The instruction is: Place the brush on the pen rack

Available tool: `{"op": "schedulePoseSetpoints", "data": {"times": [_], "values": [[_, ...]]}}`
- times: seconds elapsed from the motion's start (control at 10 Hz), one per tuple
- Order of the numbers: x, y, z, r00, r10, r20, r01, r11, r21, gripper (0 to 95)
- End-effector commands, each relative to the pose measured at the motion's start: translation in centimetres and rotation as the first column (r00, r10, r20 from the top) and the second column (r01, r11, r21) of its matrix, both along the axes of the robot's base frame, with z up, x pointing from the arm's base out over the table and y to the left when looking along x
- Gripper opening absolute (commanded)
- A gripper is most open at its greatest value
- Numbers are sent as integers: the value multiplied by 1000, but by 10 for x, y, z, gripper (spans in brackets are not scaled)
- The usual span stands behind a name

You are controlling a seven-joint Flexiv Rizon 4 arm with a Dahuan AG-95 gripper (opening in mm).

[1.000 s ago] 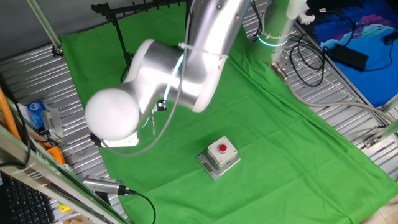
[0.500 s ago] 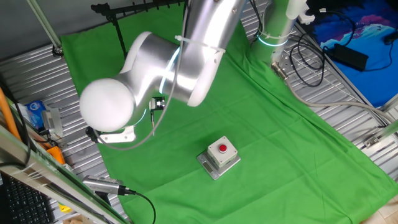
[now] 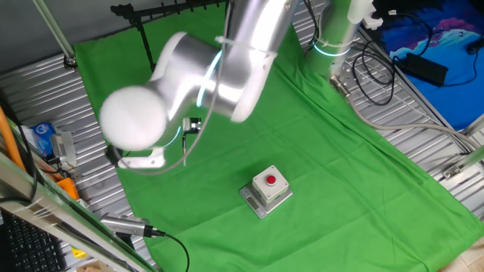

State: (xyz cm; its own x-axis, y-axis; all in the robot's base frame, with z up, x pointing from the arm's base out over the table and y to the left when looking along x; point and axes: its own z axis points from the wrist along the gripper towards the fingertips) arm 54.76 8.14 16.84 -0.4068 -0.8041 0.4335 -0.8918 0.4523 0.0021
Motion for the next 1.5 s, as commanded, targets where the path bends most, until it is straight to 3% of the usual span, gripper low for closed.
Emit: {"op": "schedulePoseSetpoints", "data": {"times": [0.1,0.2,0.4,0.6,0.7,0.9,1.2,1.5], "values": [[-1,-1,0,998,-12,59,10,999,35,0],[-1,-1,0,997,-24,75,21,999,40,0],[-1,-1,0,996,-34,83,30,998,49,0],[-4,-2,-1,998,-14,54,12,999,30,0],[-9,-8,0,999,-18,46,17,1000,24,0],[-28,-35,10,1000,-2,-6,2,1000,25,0],[-49,-64,32,999,17,-41,-17,1000,12,0],[-69,-82,55,998,32,-61,-34,999,-35,0]]}}
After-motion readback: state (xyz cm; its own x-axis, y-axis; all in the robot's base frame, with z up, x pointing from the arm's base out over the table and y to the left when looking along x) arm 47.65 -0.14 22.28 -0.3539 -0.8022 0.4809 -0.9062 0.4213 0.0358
